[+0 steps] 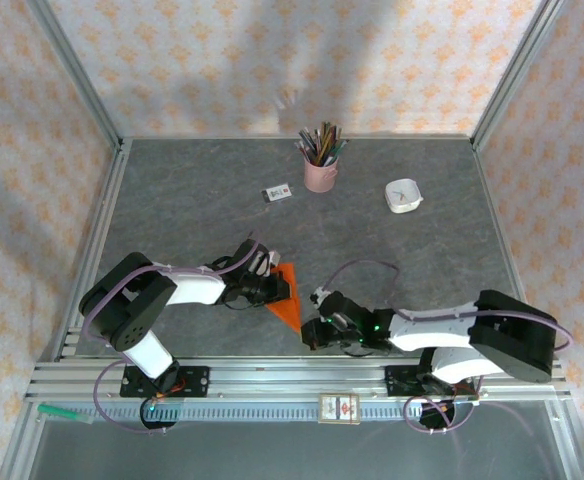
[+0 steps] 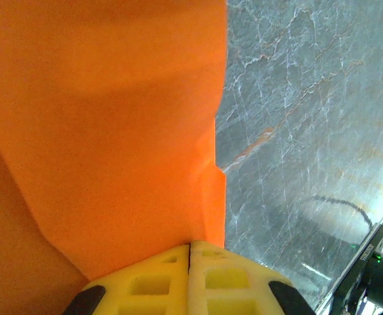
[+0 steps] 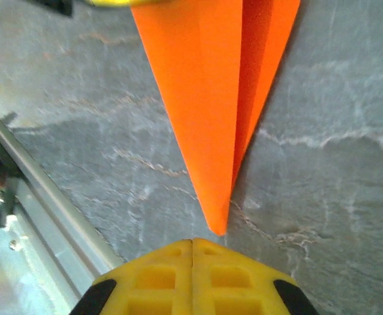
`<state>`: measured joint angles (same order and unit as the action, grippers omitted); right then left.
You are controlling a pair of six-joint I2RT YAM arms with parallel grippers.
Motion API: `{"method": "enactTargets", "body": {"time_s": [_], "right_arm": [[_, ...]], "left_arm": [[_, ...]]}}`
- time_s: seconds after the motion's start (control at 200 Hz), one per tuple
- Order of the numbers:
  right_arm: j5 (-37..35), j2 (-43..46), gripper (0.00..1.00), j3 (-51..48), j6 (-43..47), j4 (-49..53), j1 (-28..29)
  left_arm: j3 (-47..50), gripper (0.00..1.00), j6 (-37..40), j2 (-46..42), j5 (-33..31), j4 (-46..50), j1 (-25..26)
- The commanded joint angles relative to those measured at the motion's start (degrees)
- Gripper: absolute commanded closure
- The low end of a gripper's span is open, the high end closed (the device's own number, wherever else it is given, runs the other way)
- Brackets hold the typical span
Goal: Fold a paper plane with a square sheet of paper (pick it up from the middle)
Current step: Perform the fourth fold on the wing at the bottom-center of the table.
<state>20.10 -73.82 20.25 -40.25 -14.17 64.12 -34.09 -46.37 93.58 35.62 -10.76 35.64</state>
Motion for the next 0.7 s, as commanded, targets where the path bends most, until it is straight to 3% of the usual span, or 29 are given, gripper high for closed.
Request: {"method": "enactTargets", "body": {"time_s": [0.0,0.325,0.696], "right_arm": [[0.08,2.97,1.0,3.52,1.43,1.12,-2.23],[0.8,-9.44,1.0,10.53,5.38,-1.12,-5.02],[0.64,-15.29,1.0,5.08,3.23,-2.8,-5.5]], "left_arm": [[2.12,0.92,1.94,3.63,-8.37,7.03,-1.01],[1.93,0.92,1.9,3.46,-7.93,6.98,-0.95],[-1.46,0.91,2.08,2.94,-6.26,8.12,-0.96]]}}
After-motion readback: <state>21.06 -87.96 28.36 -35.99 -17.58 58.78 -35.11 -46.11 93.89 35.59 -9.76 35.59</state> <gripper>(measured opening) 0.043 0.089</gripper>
